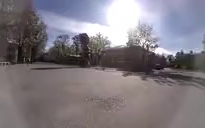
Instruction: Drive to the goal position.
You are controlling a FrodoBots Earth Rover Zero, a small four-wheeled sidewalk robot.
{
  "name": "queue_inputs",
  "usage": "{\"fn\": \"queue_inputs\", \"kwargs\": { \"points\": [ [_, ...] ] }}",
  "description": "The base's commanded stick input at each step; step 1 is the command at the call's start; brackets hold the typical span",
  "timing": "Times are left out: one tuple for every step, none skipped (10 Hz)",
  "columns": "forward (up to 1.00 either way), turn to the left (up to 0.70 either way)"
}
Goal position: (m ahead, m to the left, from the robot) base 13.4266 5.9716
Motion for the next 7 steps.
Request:
{"fn": "queue_inputs", "kwargs": {
  "points": [
    [1.00, 0.00],
    [1.00, 0.00],
    [1.00, 0.00],
    [1.00, 0.00],
    [1.00, 0.01],
    [1.00, 0.33],
    [1.00, 0.23]
  ]
}}
